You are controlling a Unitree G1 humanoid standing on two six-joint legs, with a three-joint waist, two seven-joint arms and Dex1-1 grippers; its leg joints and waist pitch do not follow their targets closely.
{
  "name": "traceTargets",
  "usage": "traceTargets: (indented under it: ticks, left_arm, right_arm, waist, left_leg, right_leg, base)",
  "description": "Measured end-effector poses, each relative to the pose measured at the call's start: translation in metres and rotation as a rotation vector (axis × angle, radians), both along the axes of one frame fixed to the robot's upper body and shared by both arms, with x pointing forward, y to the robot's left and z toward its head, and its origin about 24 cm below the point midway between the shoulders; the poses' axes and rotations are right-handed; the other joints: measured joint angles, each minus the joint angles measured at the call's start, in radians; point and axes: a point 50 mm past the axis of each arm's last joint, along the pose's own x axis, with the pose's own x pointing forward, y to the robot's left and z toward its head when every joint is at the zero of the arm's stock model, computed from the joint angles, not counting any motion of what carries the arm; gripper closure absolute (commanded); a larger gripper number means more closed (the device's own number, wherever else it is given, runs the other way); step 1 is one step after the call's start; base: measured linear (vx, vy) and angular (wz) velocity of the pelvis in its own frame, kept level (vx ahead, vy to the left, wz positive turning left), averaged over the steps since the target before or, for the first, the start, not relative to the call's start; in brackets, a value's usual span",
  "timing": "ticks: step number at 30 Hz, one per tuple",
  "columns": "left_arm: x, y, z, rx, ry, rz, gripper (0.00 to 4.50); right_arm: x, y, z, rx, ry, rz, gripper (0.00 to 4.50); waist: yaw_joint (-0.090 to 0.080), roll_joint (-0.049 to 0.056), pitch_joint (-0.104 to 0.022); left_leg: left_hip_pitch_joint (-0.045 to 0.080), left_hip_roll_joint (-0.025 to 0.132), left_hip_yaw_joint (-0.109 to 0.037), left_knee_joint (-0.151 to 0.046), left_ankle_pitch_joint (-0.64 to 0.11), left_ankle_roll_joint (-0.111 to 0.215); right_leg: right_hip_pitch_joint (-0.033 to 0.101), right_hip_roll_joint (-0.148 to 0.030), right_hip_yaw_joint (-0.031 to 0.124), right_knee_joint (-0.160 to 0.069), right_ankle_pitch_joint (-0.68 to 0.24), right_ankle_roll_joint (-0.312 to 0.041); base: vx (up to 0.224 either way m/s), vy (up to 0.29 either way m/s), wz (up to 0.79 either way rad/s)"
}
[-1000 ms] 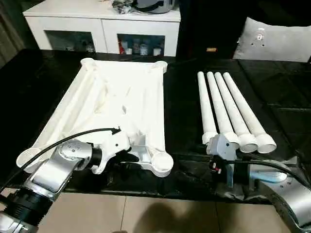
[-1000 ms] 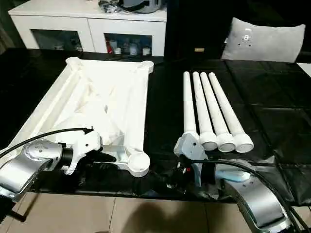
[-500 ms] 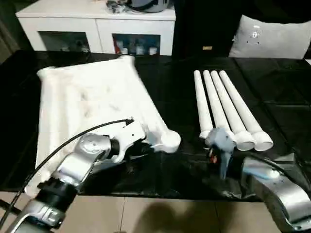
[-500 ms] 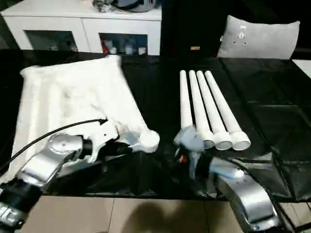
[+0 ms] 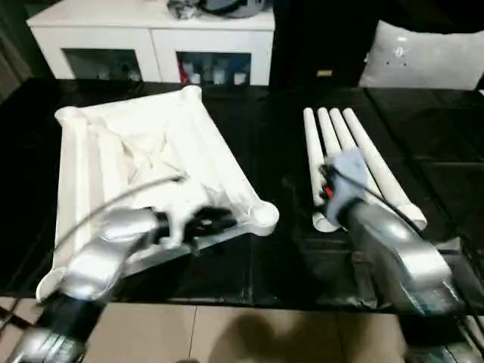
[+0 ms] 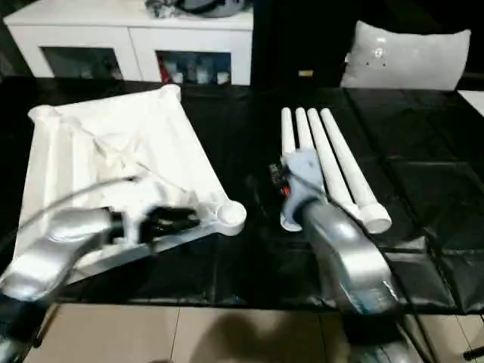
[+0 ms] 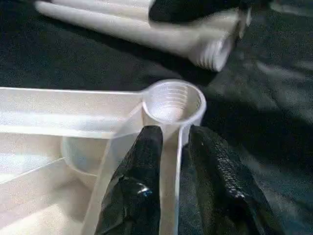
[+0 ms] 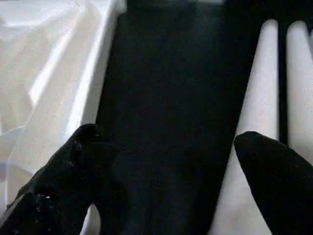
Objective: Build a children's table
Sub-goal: Move table base
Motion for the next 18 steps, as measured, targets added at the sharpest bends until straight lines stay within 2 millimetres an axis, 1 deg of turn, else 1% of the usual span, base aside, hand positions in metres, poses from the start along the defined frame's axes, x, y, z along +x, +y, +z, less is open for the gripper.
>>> traceTargets:
  ticks: [1,2,3,4,5,9,10,11,14,15,17,18]
  left_arm:
    - [-0.003,-0.005,0.004,-0.011,-0.002,0.010,3.05]
    - [-0.006,-0.009,0.006,-0.023,-0.004,0.000,3.03]
    - [-0.008,-0.011,0.008,-0.030,-0.004,-0.008,2.92]
    - [-0.010,-0.011,0.010,-0.020,-0.011,-0.004,2.79]
    - [-0.011,-0.011,0.011,-0.008,-0.021,0.001,2.79]
    - [-0.013,-0.008,0.008,0.039,-0.044,0.076,2.45]
    - [-0.013,-0.008,0.007,0.036,-0.028,0.087,2.34]
    - [-0.013,-0.009,0.009,0.030,-0.024,0.085,2.34]
    - [-0.016,-0.012,0.015,0.020,-0.046,0.071,2.09]
    - [-0.016,-0.012,0.015,0.029,-0.046,0.073,2.00]
    - [-0.018,-0.010,0.014,0.049,-0.035,0.076,2.00]
    - [-0.019,-0.007,0.013,0.057,-0.024,0.083,1.79]
  right_arm:
    - [0.008,0.001,0.002,-0.005,0.037,-0.028,0.00]
    - [0.011,0.000,0.005,-0.012,0.042,-0.042,0.00]
    - [0.014,-0.001,0.007,-0.013,0.041,-0.052,0.00]
    - [0.017,-0.001,0.007,-0.026,0.044,-0.062,0.00]
    - [0.019,-0.002,0.008,-0.039,0.048,-0.070,0.00]
    - [0.023,-0.009,0.007,-0.100,0.098,-0.111,0.00]
    - [0.028,-0.014,0.011,-0.105,0.104,-0.131,0.00]
    - [0.031,-0.018,0.015,-0.111,0.102,-0.150,0.00]
    - [0.037,-0.026,0.021,-0.122,0.097,-0.191,0.00]
    - [0.038,-0.026,0.020,-0.120,0.109,-0.196,0.00]
    - [0.041,-0.026,0.015,-0.119,0.145,-0.199,0.00]
    - [0.042,-0.024,0.012,-0.116,0.164,-0.197,0.00]
  waist:
    - [0.001,-0.001,0.001]
    - [0.006,-0.001,0.001]
    - [0.012,-0.001,0.001]
    - [0.015,0.000,0.001]
    - [0.015,0.002,0.002]
    - [0.014,0.003,0.003]
    - [0.013,0.004,0.004]
    - [0.013,0.005,0.004]
    - [0.014,0.003,0.004]
    - [0.013,0.003,0.004]
    - [0.010,0.004,0.004]
    - [0.010,0.005,0.004]
  left_leg:
    - [-0.001,0.000,0.000,0.000,0.003,-0.005]
    - [-0.003,0.000,0.000,0.000,0.003,-0.006]
    - [-0.003,0.000,0.000,0.000,0.003,-0.006]
    - [-0.004,0.000,0.000,0.000,0.003,-0.006]
    - [-0.005,0.000,0.001,0.000,0.004,-0.006]
    - [-0.006,0.000,0.001,0.000,0.004,-0.007]
    - [-0.006,0.000,0.001,0.000,0.005,-0.007]
    - [-0.006,0.000,0.001,0.000,0.005,-0.008]
    - [-0.005,0.001,0.001,0.000,0.006,-0.010]
    - [-0.005,0.001,0.001,0.000,0.006,-0.010]
    - [-0.006,0.001,0.001,0.000,0.006,-0.010]
    - [-0.006,0.001,0.001,0.000,0.007,-0.011]
  right_leg:
    - [-0.001,0.000,0.000,0.000,0.000,0.000]
    - [-0.002,0.000,0.000,-0.001,0.000,0.000]
    - [-0.002,0.000,0.000,-0.001,0.000,0.000]
    - [-0.003,0.000,0.000,-0.001,0.000,0.000]
    - [-0.004,0.000,0.000,-0.001,0.000,0.000]
    - [-0.005,0.000,0.000,-0.001,0.000,0.000]
    - [-0.005,0.000,0.000,-0.001,0.001,0.000]
    - [-0.005,0.000,0.000,-0.001,0.001,0.000]
    - [-0.005,0.000,0.000,0.000,0.001,0.000]
    - [-0.005,0.001,0.000,0.001,0.001,0.000]
    - [-0.005,0.001,0.000,0.002,0.002,0.000]
    - [-0.005,0.001,0.000,0.002,0.002,0.000]
  base:
    - [0.000,0.000,0.00]
    - [0.000,0.000,0.00]
    - [0.000,0.000,0.00]
    - [0.000,0.000,0.00]
    - [0.000,0.000,0.00]
    - [0.000,0.000,0.00]
    - [0.000,0.000,0.00]
    - [0.000,0.000,0.00]
    - [0.000,0.000,0.00]
    - [0.000,0.000,0.00]
    - [0.000,0.000,0.00]
    - [0.000,0.000,0.00]
